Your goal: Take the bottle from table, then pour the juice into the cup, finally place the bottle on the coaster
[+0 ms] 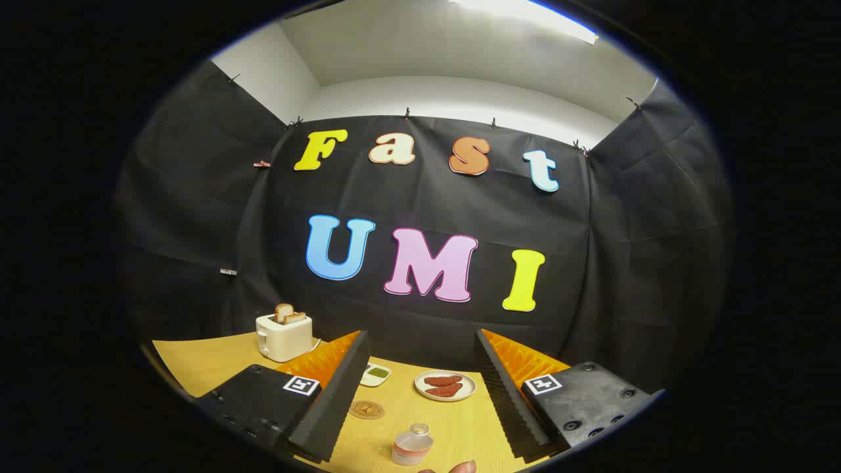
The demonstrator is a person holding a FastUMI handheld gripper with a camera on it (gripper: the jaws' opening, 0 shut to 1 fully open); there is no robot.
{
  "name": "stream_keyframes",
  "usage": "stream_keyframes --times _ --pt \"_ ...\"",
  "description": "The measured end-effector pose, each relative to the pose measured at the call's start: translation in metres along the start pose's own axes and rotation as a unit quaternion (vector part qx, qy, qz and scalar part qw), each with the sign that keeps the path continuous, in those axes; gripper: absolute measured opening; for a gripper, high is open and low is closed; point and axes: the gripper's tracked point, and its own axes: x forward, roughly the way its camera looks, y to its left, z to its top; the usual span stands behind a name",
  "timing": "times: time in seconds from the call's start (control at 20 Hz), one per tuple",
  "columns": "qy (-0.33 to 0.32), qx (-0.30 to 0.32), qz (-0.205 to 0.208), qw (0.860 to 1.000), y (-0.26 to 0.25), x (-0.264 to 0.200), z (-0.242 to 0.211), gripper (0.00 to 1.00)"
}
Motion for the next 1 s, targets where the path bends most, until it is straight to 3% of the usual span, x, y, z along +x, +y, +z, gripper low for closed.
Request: stream_keyframes --times 0.65,1.0 --pt "0.026 0.018 0.011 0.999 0.004 -0.004 -0.056 0.97" --pt "0.025 0.024 0.015 0.999 0.002 -0.004 -0.06 0.97"
